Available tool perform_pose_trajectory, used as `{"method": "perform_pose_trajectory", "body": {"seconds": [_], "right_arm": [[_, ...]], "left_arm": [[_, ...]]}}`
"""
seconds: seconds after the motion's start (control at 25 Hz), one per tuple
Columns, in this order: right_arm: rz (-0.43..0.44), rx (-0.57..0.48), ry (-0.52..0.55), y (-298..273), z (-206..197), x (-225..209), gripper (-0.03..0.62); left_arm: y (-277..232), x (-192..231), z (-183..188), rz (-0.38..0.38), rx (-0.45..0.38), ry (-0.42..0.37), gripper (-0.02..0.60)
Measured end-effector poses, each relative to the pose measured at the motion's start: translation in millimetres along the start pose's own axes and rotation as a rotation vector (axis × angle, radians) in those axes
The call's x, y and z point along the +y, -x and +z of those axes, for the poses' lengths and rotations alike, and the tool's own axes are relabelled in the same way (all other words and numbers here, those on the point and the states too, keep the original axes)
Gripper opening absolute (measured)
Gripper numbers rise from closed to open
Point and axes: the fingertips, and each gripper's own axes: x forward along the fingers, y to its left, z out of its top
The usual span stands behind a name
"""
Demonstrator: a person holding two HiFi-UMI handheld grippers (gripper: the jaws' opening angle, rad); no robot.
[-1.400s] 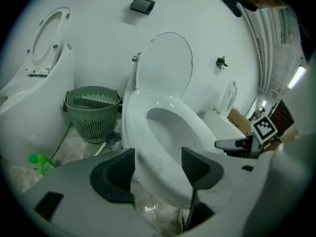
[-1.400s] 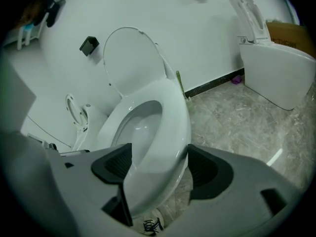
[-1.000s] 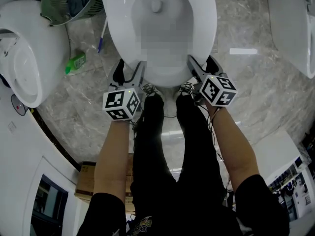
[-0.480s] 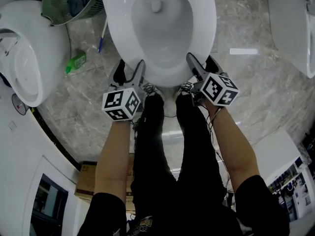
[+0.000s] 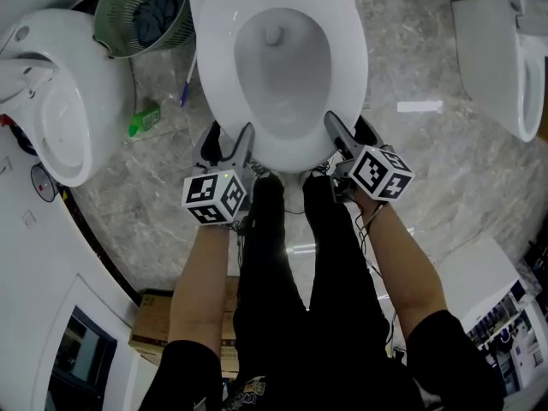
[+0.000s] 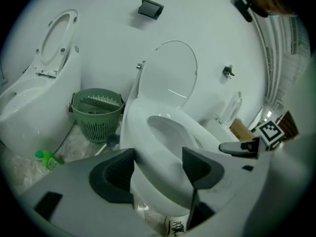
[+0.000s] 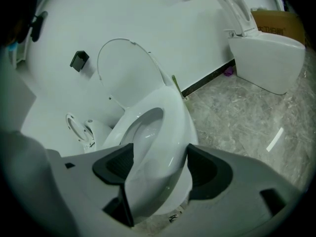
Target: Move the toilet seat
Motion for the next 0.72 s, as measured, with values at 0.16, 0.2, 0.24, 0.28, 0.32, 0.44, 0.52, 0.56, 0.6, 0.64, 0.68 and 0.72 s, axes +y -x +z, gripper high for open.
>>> {"method": "perform_pose_trajectory", "body": {"seconds": [0.16,0.2,0.24,0.28,0.32,0.44,0.52,0.56,0.6,0.64,0.68,0.72], "right_arm": [[0.023,-0.028,-0.057,20.0,25.8,20.9,0.346],[0.029,-0.037,-0.073,24.4,33.3,25.6,0.347],[0.036,-0.045,-0.089,28.4,41.1,30.1,0.348],[0.044,-0.053,-0.107,32.2,48.7,34.9,0.350],[0.052,-0.060,-0.129,36.0,55.5,39.9,0.354],[0.070,-0.083,-0.206,46.8,73.0,53.6,0.370],[0.072,-0.101,-0.246,52.6,84.5,61.5,0.371],[0.073,-0.110,-0.261,55.0,90.1,64.8,0.371],[0.074,-0.118,-0.273,57.0,95.5,67.8,0.370],[0.074,-0.127,-0.286,58.8,100.3,70.4,0.370],[0.075,-0.136,-0.301,60.6,104.6,72.7,0.370],[0.075,-0.145,-0.317,62.4,108.4,74.7,0.370]], "left_arm": [[17.6,-11.8,30.5,-0.012,-0.026,0.018,0.278],[20.9,-14.9,39.3,-0.015,-0.037,0.030,0.279],[23.6,-18.1,48.2,-0.017,-0.047,0.044,0.279],[26.2,-21.3,56.8,-0.018,-0.056,0.059,0.279],[28.8,-24.2,64.5,-0.019,-0.062,0.073,0.279],[37.3,-29.9,83.9,-0.019,-0.069,0.111,0.282],[41.9,-32.1,96.7,-0.020,-0.073,0.135,0.284],[43.5,-33.3,103.0,-0.022,-0.075,0.147,0.284],[44.6,-34.3,108.9,-0.023,-0.079,0.159,0.287],[45.6,-35.2,114.3,-0.024,-0.082,0.170,0.287],[46.5,-36.0,119.1,-0.024,-0.086,0.181,0.287],[47.5,-36.7,123.2,-0.022,-0.089,0.192,0.287]]}}
